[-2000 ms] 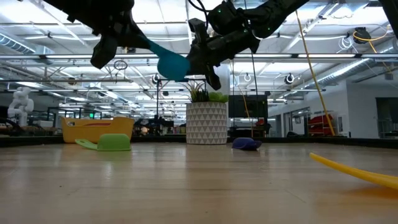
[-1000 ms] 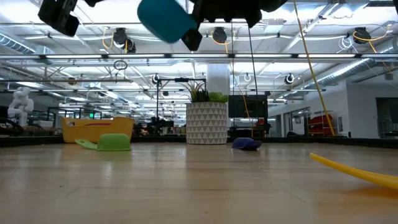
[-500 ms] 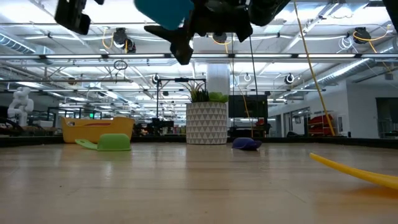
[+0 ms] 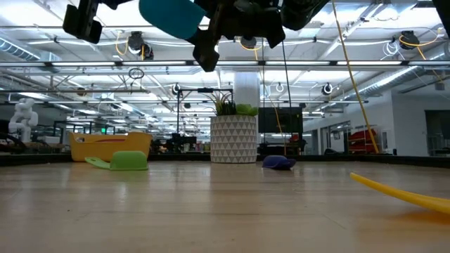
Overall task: Nest measuring cups in basket
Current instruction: Stack the light blue measuring cup on top of the dark orange measuring cup in the yellow bin
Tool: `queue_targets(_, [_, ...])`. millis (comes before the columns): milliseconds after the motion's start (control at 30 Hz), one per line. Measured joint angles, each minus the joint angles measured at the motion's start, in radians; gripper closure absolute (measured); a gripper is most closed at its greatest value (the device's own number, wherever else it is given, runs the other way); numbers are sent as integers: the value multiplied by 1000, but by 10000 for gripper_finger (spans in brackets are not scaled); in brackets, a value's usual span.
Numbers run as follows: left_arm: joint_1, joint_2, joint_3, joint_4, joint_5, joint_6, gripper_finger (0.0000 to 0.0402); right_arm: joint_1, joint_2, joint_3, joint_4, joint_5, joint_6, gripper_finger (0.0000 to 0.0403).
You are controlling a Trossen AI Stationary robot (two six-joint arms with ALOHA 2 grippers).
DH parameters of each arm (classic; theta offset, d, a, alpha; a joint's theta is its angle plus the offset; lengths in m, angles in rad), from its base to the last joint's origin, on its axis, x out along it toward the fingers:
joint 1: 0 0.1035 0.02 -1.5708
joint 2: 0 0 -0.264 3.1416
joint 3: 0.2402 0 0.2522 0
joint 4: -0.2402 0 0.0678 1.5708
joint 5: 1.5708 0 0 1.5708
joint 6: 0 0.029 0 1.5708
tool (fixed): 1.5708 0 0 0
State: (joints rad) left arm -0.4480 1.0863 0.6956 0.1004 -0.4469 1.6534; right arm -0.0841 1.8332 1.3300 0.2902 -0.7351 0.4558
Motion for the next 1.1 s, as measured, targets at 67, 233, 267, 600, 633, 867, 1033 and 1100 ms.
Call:
queue_targets(67, [0,0,0,0,-37,3,394,1,0,0,2,0,5,159])
queue_targets(233, [5,0,0,5,-71,18,388,19,0,0,6,5,-8,167])
queue_targets(267, [5,0,0,8,-73,18,392,22,0,0,8,5,-15,173])
queue_targets(600, [16,0,0,66,-82,73,388,30,0,0,103,51,39,300])
queue_targets(633, [16,0,0,67,-83,73,392,28,0,0,103,48,43,320])
queue_targets(867, [22,0,0,108,-108,-13,349,18,-1,0,113,54,7,391])
queue_targets(1033, [13,0,-1,213,-275,-269,265,-8,-9,0,152,62,-6,400])
queue_targets(1100, [4,-3,-1,245,-391,-359,234,-18,-15,0,153,87,-32,401])
